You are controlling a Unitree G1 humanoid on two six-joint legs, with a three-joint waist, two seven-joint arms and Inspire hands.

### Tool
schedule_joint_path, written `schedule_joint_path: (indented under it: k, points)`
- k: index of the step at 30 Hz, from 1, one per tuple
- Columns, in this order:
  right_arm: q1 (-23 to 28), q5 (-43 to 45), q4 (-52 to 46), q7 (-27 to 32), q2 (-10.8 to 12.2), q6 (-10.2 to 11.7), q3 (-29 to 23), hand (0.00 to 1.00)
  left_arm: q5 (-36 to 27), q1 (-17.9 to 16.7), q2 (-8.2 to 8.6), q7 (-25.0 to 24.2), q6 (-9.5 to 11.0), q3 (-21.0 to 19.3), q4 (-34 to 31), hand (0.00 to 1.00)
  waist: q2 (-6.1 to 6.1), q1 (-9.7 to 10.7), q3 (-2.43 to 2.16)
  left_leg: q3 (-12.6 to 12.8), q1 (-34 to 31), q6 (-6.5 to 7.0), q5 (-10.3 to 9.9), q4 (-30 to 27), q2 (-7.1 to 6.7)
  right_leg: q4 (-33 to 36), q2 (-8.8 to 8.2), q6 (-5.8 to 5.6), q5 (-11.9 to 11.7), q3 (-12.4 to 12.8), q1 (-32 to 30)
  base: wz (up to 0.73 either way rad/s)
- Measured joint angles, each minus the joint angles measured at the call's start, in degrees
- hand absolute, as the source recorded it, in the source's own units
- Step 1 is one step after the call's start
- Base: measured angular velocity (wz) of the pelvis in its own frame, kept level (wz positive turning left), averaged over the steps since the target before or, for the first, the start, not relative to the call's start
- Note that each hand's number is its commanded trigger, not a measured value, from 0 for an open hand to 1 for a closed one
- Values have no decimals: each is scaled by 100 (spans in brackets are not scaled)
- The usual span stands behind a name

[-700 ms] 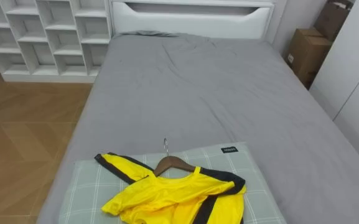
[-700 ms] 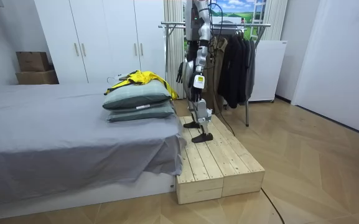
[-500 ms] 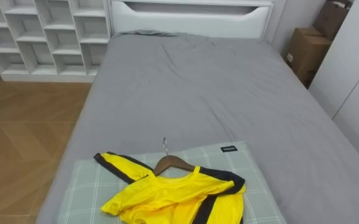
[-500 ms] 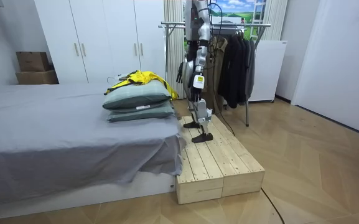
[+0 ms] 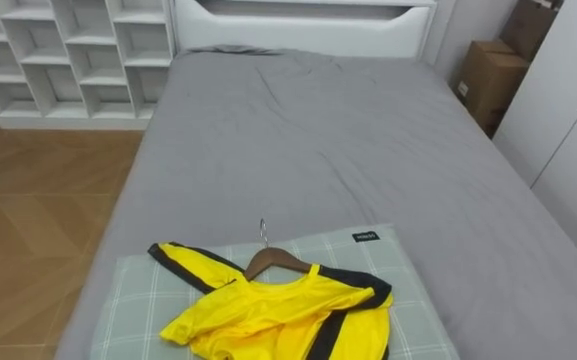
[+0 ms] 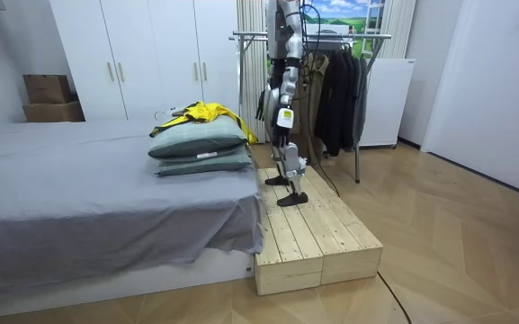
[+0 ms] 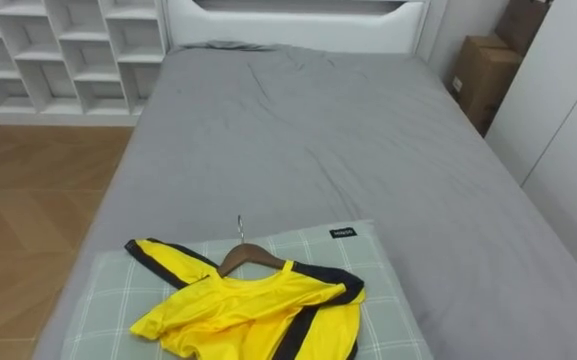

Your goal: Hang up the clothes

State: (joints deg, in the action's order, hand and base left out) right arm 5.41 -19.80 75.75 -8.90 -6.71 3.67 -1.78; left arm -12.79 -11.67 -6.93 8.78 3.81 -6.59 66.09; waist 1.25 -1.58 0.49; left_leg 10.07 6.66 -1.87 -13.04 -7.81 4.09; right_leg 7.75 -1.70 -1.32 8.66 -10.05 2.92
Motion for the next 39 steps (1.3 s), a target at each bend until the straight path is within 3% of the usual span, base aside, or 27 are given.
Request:
schedule_joint_path:
  k: [8,13,19,26,29,32,39]
  points:
    - [-105,-9,108,2,-3,1,54,0,-4,-38,10,621,281,-35,-77,0,-1,-15,7,-85,9,0,0,-3,2,-10,-5,-1,1,-83,17,5]
    - [-101,134,72,-48,-49,6,38,0,0,-146,10,1133,399,-740,-353,0,-23,-62,2,-97,6,0,1,-3,1,11,-5,0,1,-72,32,0]
    - [-77,204,52,-28,-80,2,-26,0,0,-151,-82,2024,642,-1272,-605,0,-98,-164,-7,-132,90,0,1,2,-3,15,-8,-4,10,-80,124,1]
    - [-53,255,-8,71,-85,4,-76,0,23,-238,-97,2909,787,-1296,-1101,0,-157,-177,-3,-156,183,-1,-1,10,-4,-1,-4,-5,13,-101,201,2]
    - [-35,384,-86,70,-85,11,-134,0,596,-223,-124,3314,833,-1331,-1583,0,-169,-175,-4,-198,146,0,0,4,-8,6,-5,-4,13,-117,178,7]
    - [-77,460,-83,53,-86,39,-177,0,1018,-11,-276,3559,1054,-1142,-1838,0,-189,-126,-11,-259,93,0,3,-17,-13,5,-14,-2,12,-175,180,9]
    - [-36,632,-239,-5,-150,133,-190,0,2481,42,-385,3606,1077,-846,-3908,0,-216,17,-44,-310,92,1,3,-45,-29,1,-28,-3,12,-168,180,-1]
